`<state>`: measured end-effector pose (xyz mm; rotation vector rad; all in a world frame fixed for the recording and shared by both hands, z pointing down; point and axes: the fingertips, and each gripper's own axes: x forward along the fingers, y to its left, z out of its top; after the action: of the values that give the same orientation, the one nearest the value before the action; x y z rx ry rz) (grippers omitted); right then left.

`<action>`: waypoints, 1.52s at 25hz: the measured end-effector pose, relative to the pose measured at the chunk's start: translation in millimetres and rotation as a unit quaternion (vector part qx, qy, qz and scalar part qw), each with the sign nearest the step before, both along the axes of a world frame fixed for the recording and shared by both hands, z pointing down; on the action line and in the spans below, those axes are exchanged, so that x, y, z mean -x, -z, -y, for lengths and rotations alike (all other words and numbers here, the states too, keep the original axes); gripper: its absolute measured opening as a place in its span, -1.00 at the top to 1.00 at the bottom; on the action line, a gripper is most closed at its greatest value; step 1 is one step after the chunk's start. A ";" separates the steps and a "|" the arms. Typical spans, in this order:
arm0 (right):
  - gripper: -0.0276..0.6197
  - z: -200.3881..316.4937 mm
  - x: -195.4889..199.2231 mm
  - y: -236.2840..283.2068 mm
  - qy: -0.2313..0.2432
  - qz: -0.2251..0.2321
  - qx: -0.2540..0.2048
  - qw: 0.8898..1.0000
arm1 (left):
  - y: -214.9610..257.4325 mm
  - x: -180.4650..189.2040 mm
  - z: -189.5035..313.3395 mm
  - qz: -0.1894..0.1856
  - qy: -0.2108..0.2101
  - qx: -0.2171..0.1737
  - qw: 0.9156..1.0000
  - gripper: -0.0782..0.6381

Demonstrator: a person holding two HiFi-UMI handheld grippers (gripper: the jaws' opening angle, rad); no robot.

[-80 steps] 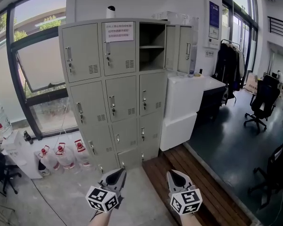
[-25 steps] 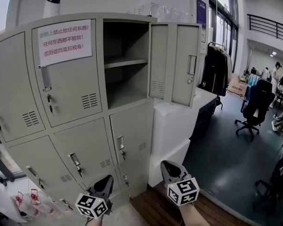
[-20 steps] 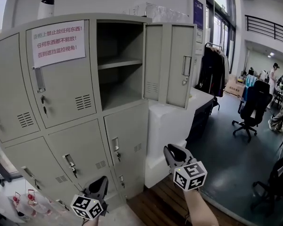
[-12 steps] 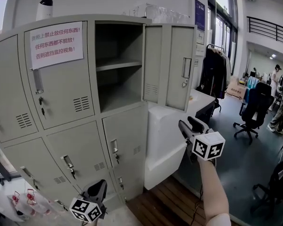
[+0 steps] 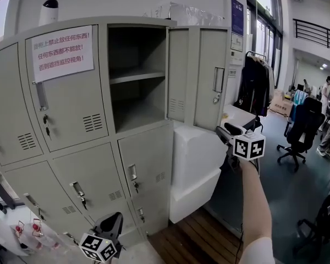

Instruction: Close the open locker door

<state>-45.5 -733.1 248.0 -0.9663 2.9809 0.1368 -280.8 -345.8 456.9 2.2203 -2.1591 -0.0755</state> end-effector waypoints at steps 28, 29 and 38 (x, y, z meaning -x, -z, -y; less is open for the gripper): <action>0.56 -98.5 74.3 -0.8 0.101 -0.013 -0.018 0.995 | 6.4 5.6 -21.3 0.006 -0.011 -0.007 1.000 0.76; 0.56 -107.4 83.2 -0.3 0.107 -0.018 -0.024 0.994 | 6.2 8.1 -23.5 0.006 -0.012 -0.008 1.000 0.76; 0.50 -171.1 166.9 2.5 0.154 -0.014 -0.034 0.987 | 7.9 45.6 -53.0 -0.018 0.001 -0.020 1.000 0.76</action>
<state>-212.3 -562.1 245.5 -0.4903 3.0804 0.2488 -326.4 -292.9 449.0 2.2192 -2.1601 -0.1584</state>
